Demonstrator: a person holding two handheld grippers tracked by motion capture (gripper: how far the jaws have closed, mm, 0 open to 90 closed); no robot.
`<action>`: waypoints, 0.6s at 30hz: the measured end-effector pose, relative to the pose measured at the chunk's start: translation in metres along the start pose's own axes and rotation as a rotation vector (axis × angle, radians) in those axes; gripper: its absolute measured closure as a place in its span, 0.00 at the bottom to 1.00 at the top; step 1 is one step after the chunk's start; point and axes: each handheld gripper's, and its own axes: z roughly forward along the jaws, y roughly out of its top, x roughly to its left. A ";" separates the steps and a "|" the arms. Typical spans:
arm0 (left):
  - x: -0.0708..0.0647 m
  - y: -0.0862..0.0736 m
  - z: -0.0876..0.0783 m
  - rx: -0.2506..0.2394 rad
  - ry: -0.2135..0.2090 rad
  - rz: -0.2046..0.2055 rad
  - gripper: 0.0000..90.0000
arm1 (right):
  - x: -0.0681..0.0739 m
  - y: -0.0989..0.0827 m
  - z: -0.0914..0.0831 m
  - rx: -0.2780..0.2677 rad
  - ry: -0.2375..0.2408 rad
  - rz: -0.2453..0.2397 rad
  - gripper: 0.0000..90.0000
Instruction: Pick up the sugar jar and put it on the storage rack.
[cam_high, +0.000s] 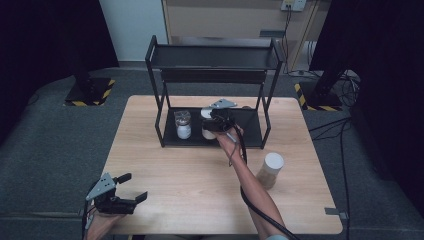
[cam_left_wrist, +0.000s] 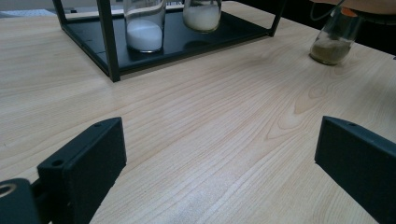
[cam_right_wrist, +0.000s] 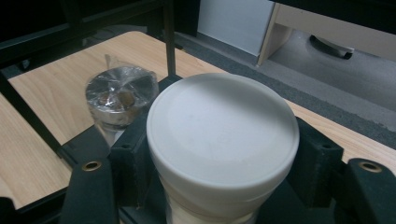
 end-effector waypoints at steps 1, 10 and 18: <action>0.000 0.000 0.000 0.000 0.000 0.000 0.01 | 0.000 0.000 0.002 0.000 -0.002 -0.002 0.37; 0.000 0.000 0.000 -0.001 -0.001 -0.001 0.01 | -0.001 -0.006 0.013 0.011 0.001 0.027 0.37; 0.000 0.000 0.000 0.000 -0.001 0.001 0.01 | -0.005 -0.012 0.016 0.004 -0.004 0.053 0.37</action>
